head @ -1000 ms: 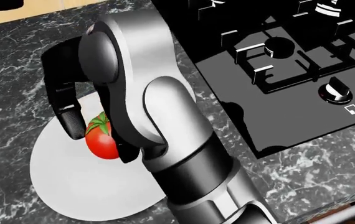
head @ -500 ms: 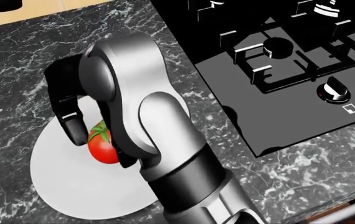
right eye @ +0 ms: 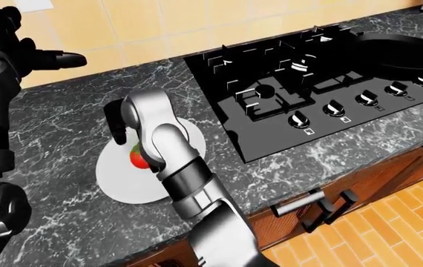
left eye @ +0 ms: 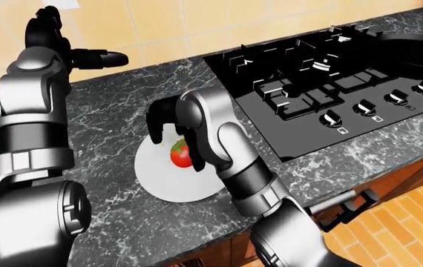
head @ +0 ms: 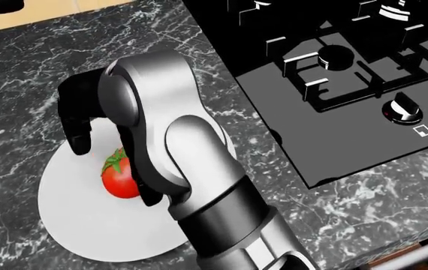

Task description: Pick the tomato from the pan and place it on the plate.

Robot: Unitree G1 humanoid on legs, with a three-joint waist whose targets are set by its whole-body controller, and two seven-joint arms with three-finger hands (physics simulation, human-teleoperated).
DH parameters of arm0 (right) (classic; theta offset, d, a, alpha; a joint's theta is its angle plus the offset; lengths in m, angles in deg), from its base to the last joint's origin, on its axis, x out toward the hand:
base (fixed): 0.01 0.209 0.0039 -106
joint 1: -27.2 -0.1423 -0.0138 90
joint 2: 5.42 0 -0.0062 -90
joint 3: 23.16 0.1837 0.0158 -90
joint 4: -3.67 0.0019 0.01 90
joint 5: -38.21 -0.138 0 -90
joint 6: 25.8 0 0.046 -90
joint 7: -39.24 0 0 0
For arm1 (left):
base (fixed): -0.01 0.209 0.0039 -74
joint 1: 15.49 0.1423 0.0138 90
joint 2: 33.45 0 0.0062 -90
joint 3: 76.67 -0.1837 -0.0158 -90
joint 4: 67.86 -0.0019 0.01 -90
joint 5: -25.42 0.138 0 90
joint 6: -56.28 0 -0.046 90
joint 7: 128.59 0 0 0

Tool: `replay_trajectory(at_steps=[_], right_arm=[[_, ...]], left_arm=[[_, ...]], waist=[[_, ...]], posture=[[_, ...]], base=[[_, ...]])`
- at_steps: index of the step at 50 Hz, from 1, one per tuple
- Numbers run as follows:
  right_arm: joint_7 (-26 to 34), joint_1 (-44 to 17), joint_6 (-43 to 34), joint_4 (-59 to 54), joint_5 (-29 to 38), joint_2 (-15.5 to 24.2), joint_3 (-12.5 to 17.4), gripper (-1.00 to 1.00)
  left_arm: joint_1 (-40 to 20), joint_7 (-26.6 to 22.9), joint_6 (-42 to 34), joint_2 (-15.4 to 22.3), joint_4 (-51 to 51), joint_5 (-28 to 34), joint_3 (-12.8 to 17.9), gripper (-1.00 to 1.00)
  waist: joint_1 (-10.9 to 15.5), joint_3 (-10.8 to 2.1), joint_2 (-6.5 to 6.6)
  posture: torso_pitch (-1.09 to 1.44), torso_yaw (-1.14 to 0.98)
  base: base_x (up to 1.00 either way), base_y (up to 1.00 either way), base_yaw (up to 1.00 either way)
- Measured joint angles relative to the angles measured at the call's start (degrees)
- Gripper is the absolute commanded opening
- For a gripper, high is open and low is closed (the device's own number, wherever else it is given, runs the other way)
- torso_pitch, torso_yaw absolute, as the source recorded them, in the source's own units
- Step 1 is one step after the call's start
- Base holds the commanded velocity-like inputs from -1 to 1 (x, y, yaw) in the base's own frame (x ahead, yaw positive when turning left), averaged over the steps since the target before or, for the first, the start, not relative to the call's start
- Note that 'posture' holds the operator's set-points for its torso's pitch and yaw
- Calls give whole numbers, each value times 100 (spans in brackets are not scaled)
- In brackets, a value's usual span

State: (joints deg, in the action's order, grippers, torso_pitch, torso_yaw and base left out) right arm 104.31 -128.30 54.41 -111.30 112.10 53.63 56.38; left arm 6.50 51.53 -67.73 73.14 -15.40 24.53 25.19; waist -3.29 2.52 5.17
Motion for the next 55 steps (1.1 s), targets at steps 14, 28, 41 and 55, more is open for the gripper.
replay_trajectory(at_steps=[14,28,41,55], right_arm=[[24,-1,-11,15,58,24,9,100],[462,-351,-197,401,87,150,113,100],[553,-833,-379,178,-174,638,368,100],[270,-1370,-561,-239,-632,1159,549,100]], left_arm=[[11,5,19,-15,-8,14,-4,100],[39,14,-32,-19,54,4,1,100],[12,9,-45,2,65,13,4,100],[-34,-8,-51,29,30,28,3,100]], waist=[[5,2,1],[1,16,-9],[-1,39,-22],[1,48,-55]], posture=[[0,0],[0,0],[0,0],[0,0]], base=[[0,0,0],[0,0,0],[0,0,0],[0,0,0]])
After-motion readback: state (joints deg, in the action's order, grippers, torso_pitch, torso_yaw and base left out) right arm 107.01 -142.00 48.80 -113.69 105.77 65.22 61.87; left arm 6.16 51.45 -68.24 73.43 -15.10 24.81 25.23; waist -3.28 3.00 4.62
